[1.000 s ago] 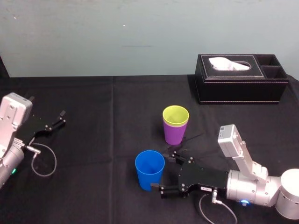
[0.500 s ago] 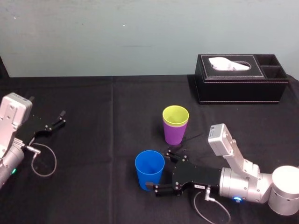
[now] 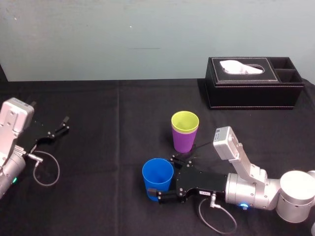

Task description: Stack the three plastic cups sequentially using one hand.

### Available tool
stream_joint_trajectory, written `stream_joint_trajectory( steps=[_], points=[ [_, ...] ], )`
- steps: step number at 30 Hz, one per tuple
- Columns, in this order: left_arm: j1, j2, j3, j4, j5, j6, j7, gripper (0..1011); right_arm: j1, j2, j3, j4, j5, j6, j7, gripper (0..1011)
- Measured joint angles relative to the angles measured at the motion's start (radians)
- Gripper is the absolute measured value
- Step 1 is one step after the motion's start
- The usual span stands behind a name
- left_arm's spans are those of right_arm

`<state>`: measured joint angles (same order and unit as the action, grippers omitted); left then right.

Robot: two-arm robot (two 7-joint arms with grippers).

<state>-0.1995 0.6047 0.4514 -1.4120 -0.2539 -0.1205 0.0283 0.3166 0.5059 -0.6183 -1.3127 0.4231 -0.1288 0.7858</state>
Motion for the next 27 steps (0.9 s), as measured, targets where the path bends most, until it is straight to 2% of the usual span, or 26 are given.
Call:
stream_joint_trajectory(
  steps=[10, 16, 19, 27],
  points=[
    [0.000, 0.000, 0.000, 0.000, 0.000, 0.000, 0.000, 1010, 0.003, -0.003, -0.001, 0.001, 0.006, 0.004, 0.003, 1004],
    [0.000, 0.000, 0.000, 0.000, 0.000, 0.000, 0.000, 1010, 0.002, -0.002, -0.001, 0.001, 0.005, 0.004, 0.003, 888],
    [0.000, 0.000, 0.000, 0.000, 0.000, 0.000, 0.000, 1010, 0.001, -0.001, 0.000, 0.000, 0.005, 0.003, 0.003, 787],
    [0.000, 0.000, 0.000, 0.000, 0.000, 0.000, 0.000, 1010, 0.001, -0.001, 0.001, 0.000, 0.004, 0.002, 0.003, 741]
  ],
)
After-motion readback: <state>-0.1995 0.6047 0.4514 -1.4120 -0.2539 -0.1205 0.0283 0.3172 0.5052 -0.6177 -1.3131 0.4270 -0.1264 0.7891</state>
